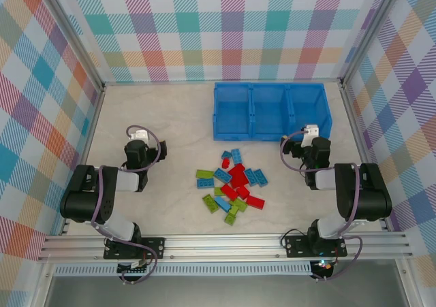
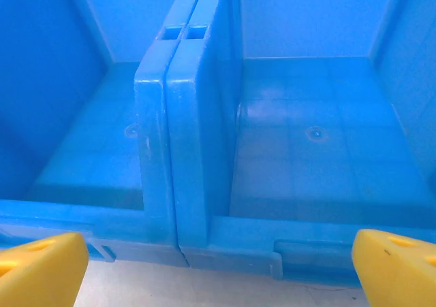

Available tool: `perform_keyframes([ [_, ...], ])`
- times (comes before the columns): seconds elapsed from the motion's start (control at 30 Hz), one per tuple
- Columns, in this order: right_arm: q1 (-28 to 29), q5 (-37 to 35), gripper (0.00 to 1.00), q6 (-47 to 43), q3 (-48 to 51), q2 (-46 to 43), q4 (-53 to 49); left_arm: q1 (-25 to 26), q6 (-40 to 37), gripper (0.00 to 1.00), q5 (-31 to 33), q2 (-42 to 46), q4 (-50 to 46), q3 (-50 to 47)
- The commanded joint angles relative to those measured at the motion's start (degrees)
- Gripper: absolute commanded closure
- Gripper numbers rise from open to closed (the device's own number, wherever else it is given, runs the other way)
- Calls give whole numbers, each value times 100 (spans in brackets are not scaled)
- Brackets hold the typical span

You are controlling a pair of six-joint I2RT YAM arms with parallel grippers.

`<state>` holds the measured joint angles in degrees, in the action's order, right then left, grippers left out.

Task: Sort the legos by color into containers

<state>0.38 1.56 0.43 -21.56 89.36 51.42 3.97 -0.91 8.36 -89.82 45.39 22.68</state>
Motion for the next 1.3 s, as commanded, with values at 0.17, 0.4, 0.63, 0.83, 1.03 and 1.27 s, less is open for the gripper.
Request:
perform_keyframes([
  [0.17,-17,176,0,-42,-76,-24,60,9,9,0,-51,17,155,101],
  [0.4,-18,-682,0,284,123,-54,386,8,4,0,-47,17,155,98],
  [0.63,160,-1128,0,177,567,-1097,378,8,14,0,-47,17,164,103],
  [0.83,285,-1034,0,1687,157,-4246,-3533,9,-22,0,-128,50,93,133],
  [1.03,499,721,0,2934,-829,-5578,-7206,242,-52,0,-114,1277,-1667,507],
  [1.27,2102,806,3,2983,-1991,-4581,-9709,1482,221,0,-436,3444,-3216,905],
])
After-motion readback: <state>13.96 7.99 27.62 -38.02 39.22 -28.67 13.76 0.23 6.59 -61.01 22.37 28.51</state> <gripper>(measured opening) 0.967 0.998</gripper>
